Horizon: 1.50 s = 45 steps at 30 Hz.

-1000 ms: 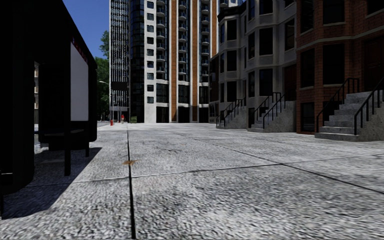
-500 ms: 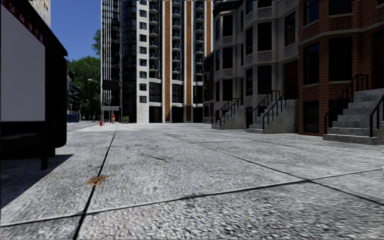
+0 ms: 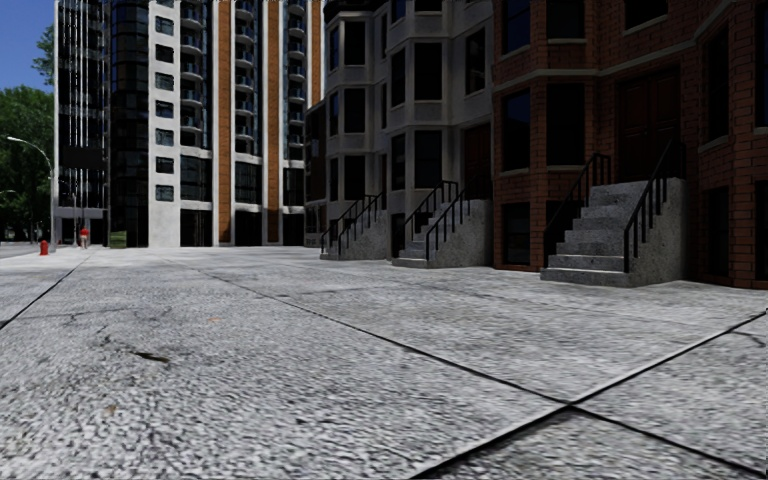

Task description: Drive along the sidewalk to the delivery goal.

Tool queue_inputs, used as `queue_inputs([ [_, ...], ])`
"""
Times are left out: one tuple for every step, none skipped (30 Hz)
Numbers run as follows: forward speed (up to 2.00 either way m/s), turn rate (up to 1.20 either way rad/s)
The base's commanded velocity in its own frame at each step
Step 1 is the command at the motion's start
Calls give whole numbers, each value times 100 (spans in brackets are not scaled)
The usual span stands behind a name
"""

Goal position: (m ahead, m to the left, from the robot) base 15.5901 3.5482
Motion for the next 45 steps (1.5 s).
queue_inputs([
  [200,0],
  [200,0],
  [200,0],
  [200,0],
  [200,0],
  [200,0],
  [200,0],
  [200,0],
  [200,0],
  [200,0],
  [200,0],
  [200,0],
  [200,0],
  [200,0],
  [200,0],
  [200,0],
  [200,0],
  [200,0],
  [200,0],
  [200,0],
  [200,0],
  [200,0],
  [200,0],
  [200,0],
  [200,0],
  [200,0],
  [200,0],
  [200,0],
  [200,0],
  [200,0],
  [200,0],
  [200,0],
  [200,0],
  [200,0],
  [200,0],
  [200,0],
  [200,0],
  [200,0],
  [200,0],
  [200,0],
  [200,0],
  [200,0],
  [200,0],
  [200,0],
  [200,0],
])
